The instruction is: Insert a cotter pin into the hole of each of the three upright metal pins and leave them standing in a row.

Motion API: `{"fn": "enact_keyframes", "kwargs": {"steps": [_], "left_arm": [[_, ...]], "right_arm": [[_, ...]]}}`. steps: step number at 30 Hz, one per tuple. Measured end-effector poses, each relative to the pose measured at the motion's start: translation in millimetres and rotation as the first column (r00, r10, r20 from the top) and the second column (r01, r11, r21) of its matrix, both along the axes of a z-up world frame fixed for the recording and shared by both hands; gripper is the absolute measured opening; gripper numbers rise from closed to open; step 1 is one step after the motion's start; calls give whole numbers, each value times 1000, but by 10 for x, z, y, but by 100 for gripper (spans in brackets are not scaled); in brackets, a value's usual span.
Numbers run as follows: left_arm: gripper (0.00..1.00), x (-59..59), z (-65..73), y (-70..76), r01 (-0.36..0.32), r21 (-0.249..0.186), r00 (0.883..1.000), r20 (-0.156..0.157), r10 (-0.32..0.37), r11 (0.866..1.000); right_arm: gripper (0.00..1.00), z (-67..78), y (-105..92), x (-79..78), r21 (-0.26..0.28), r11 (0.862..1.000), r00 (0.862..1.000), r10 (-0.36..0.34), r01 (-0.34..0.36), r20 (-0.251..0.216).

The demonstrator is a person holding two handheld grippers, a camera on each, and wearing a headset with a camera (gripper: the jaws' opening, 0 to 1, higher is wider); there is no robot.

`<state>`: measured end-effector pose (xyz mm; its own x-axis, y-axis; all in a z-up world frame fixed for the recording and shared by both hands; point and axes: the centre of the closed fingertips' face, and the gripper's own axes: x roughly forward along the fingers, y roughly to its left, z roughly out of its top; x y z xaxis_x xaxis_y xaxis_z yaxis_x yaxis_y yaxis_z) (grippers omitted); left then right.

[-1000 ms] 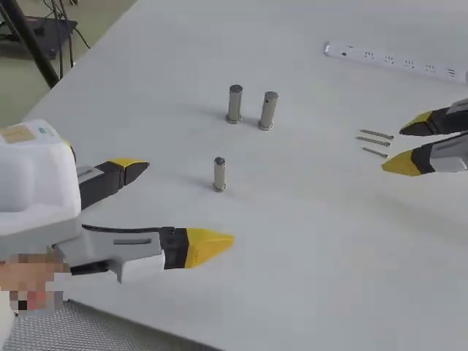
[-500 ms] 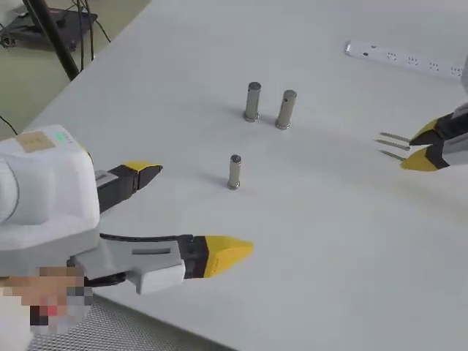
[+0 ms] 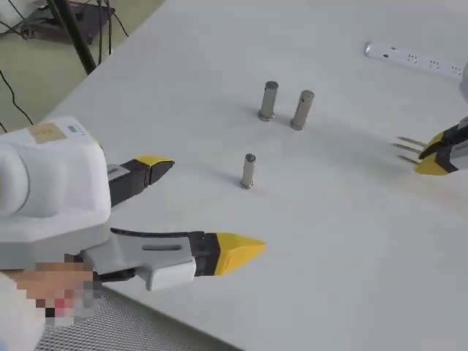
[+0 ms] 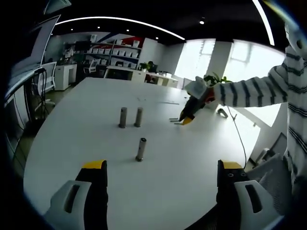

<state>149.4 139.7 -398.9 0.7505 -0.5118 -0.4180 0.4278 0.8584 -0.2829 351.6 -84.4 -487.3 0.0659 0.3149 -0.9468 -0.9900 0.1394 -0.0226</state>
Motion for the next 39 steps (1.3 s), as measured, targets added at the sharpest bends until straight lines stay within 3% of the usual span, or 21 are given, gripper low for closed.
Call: {"fn": "enact_keyframes", "kwargs": {"steps": [5, 9, 14, 20, 26, 29, 31, 39], "left_arm": [[93, -1, -17, 9, -2, 1, 1000, -6, 2, 1000], [93, -7, -55, 18, -2, 9, 1000, -18, 2, 1000], [93, 10, -37, 16, -2, 8, 1000, -14, 2, 1000], [92, 26, -30, 26, 2, 10, 1000, -15, -2, 1000], [92, 23, -25, 8, 11, -6, 1000, -16, -11, 1000], [92, 27, -25, -4, 12, -9, 1000, -14, -12, 1000], [92, 25, -35, -7, 14, -3, 1000, -18, -15, 1000], [92, 3, -73, 6, 11, -4, 1000, -27, -11, 1000]], "right_arm": [[7, -58, -13, 41, -25, 1000, 1000, -3, 3, -8], [0, -99, -34, 198, -35, 999, 1000, -1, 1, 1], [0, -101, -49, 258, -53, 999, 1000, 10, -10, -5], [0, -113, -63, 292, -80, 996, 999, 49, -48, 5], [0, -124, -67, 310, -92, 995, 999, 36, -35, 2], [0, -130, -78, 311, -88, 994, 997, 69, -68, 14], [0, -126, -59, 316, -80, 996, 1000, 26, -26, 6], [0, -122, -45, 290, -80, 997, 1000, 17, -16, 17]]}}
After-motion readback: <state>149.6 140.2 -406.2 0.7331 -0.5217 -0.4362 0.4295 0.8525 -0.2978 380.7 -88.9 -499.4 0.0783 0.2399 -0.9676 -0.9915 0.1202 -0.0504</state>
